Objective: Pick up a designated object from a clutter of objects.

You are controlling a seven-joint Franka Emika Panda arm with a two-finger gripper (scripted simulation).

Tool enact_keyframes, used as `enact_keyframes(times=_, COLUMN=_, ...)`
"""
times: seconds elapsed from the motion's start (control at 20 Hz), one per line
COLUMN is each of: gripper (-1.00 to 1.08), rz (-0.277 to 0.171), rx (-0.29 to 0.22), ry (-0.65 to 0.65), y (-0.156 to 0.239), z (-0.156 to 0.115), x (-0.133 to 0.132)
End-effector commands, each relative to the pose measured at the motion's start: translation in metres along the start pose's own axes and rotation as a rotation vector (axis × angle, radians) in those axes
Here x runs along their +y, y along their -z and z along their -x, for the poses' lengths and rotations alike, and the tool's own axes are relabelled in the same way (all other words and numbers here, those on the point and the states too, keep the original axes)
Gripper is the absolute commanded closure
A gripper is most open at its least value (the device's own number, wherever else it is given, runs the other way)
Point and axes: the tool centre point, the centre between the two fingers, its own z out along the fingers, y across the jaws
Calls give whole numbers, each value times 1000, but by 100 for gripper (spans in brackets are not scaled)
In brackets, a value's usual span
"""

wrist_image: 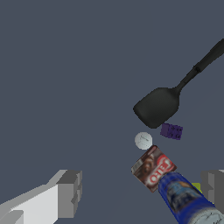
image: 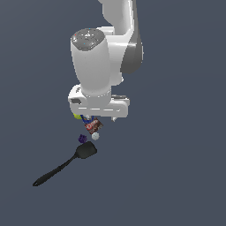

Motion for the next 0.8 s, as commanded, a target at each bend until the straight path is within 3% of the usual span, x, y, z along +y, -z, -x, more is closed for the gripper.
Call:
enact_keyframes(times=0.0, gripper=-92, rz=-2, rx=0, ry=-36, y=-28, z=-5, x=21)
enact_keyframes(times=0.4, gripper=-92, rz=5, rx=4, ry=-146, y=-112, z=-8, x=87)
enact_keyframes(times=0.75, gripper=-92, rz=14, rx=5, ry=-197, y=-151, z=-1, x=119)
